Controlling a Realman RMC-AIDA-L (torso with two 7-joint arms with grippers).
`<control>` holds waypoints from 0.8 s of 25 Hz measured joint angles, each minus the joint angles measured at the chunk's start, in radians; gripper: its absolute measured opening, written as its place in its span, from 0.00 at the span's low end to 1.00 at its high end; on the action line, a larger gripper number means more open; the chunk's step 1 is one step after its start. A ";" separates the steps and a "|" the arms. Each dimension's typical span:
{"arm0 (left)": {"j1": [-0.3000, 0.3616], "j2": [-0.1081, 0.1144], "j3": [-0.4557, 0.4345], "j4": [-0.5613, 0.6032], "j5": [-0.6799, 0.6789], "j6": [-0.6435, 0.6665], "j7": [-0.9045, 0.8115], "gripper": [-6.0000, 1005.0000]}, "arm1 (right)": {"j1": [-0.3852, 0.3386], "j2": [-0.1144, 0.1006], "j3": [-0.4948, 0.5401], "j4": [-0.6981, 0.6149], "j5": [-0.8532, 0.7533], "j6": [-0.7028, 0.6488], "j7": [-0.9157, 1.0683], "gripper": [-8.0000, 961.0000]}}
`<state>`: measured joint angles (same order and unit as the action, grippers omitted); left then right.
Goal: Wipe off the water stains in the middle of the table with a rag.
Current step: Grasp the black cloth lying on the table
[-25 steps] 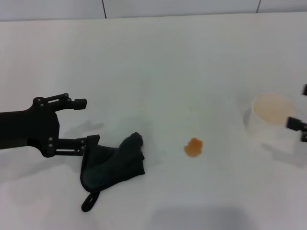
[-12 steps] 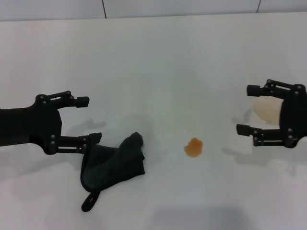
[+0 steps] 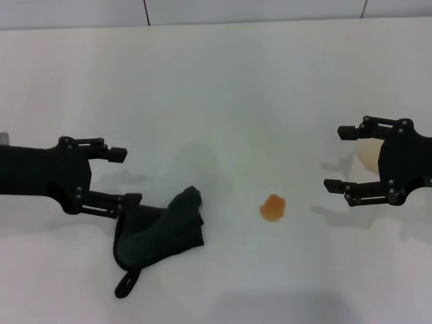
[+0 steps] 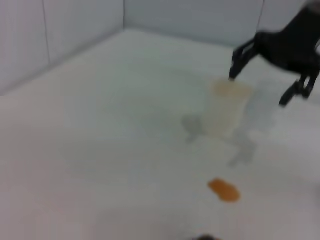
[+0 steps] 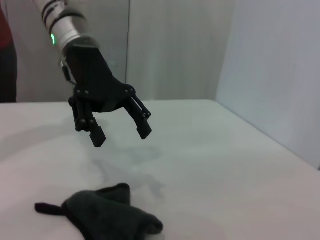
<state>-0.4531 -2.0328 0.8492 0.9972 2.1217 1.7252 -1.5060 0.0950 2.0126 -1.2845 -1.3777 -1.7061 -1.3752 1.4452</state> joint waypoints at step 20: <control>-0.160 -0.039 0.195 -0.008 0.251 -0.039 -0.169 0.85 | 0.011 -0.003 -0.012 -0.026 -0.029 0.003 0.034 0.89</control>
<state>-0.6134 -2.0718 1.0442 0.9890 2.3727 1.6866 -1.6751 0.1059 2.0095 -1.2963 -1.4036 -1.7349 -1.3718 1.4793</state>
